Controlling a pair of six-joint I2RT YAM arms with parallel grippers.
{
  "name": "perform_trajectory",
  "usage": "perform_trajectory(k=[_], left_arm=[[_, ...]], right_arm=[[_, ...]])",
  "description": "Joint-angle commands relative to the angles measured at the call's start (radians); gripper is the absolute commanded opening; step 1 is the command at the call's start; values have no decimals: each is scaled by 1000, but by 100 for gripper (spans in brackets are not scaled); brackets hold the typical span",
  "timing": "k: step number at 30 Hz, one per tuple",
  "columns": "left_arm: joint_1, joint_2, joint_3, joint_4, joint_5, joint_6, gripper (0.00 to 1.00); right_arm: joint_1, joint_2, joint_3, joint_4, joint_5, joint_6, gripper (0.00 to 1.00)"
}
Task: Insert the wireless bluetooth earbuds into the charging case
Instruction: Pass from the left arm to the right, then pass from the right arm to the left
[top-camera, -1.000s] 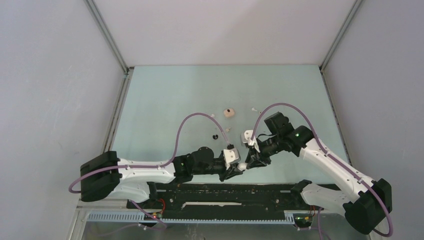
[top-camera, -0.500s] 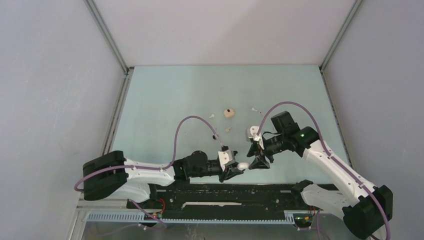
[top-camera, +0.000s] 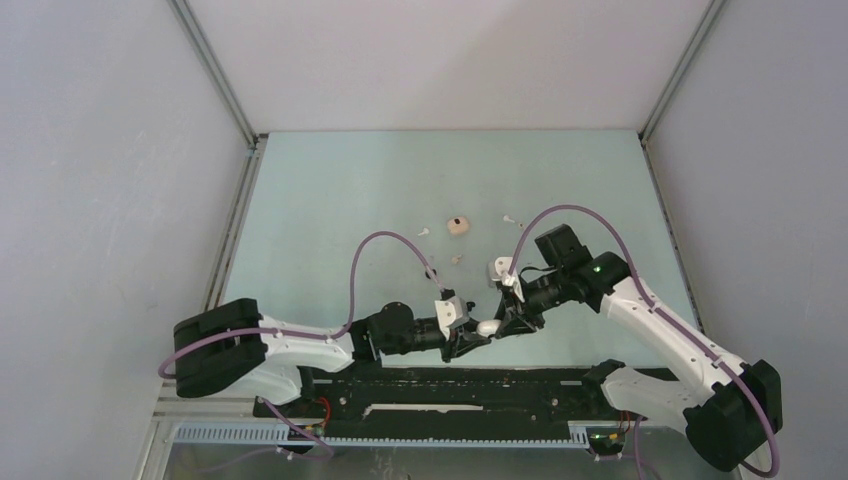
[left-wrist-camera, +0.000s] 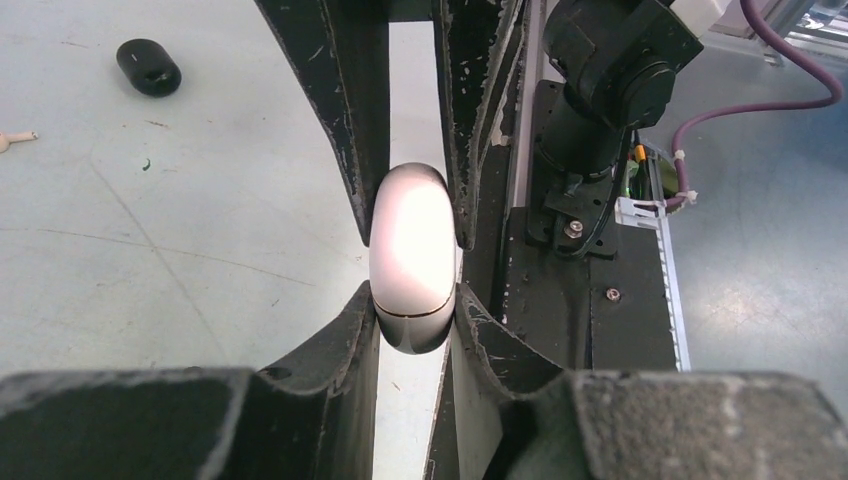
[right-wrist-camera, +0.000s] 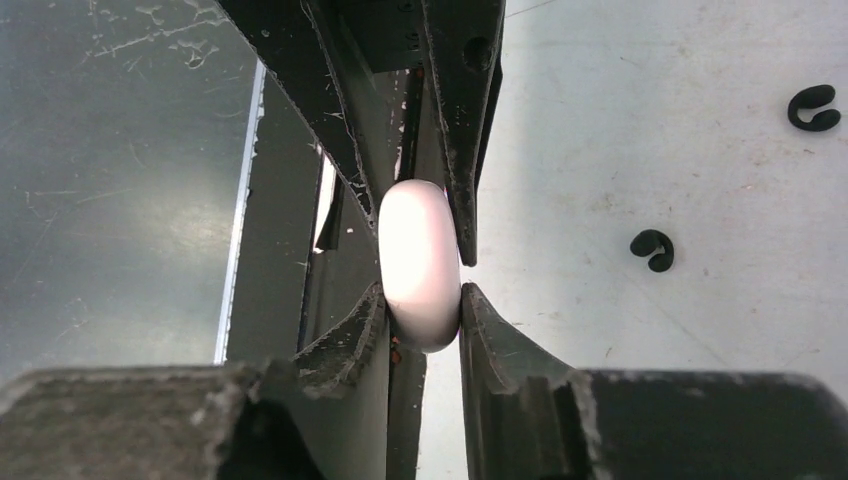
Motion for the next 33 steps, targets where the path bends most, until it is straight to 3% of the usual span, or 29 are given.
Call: perform_trajectory(k=[1, 4, 6, 14, 24, 28, 33], left_arm=[[-7, 9, 14, 45, -27, -3, 20], [-7, 3, 7, 36, -55, -5, 37], [-7, -4, -7, 53, -63, -6, 41], [-7, -3, -9, 61, -28, 2, 40], [-7, 12, 6, 52, 8, 12, 12], [-7, 13, -3, 72, 13, 16, 1], [-7, 21, -21, 115, 34, 21, 0]], right_arm=[[5, -8, 3, 9, 4, -31, 19], [4, -21, 2, -3, 28, -55, 15], [4, -20, 1, -6, 33, -62, 15], [26, -6, 2, -11, 62, -71, 15], [30, -12, 2, -7, 63, -61, 18], [25, -23, 2, 13, 53, -17, 36], [-12, -20, 12, 29, 24, 40, 47]])
